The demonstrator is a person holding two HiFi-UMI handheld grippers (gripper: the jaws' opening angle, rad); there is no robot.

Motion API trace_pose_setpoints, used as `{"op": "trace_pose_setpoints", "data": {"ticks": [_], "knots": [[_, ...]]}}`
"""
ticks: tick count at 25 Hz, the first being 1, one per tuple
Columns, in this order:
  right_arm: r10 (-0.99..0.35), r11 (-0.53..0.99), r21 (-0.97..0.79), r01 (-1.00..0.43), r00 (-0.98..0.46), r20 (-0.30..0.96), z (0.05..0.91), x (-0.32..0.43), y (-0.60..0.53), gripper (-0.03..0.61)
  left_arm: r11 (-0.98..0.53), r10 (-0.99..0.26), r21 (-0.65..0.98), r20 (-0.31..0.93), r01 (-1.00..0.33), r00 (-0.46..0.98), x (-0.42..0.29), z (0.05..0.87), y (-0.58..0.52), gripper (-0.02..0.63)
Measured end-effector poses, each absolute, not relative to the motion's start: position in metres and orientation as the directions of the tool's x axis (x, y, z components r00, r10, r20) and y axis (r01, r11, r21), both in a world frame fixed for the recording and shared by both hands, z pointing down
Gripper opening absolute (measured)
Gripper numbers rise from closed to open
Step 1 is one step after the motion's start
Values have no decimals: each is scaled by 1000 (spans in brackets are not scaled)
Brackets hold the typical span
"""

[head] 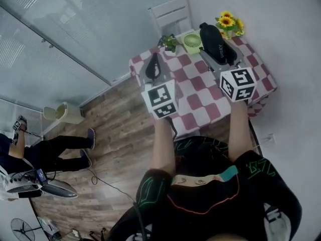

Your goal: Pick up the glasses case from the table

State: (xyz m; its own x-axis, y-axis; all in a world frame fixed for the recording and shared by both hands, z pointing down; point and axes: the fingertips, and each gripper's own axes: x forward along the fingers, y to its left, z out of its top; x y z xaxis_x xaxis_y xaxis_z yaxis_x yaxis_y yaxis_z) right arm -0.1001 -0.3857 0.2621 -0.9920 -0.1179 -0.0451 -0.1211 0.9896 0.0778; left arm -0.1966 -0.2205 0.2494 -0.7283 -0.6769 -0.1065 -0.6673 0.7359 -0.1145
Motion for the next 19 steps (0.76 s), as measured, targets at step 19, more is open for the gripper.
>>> {"op": "trace_pose_setpoints", "data": {"ticks": [19], "knots": [[-93, 986, 130, -103, -992, -85, 259, -106, -385, 348, 734, -679, -114, -102, -670, -726, -204, 259, -228, 9]]}}
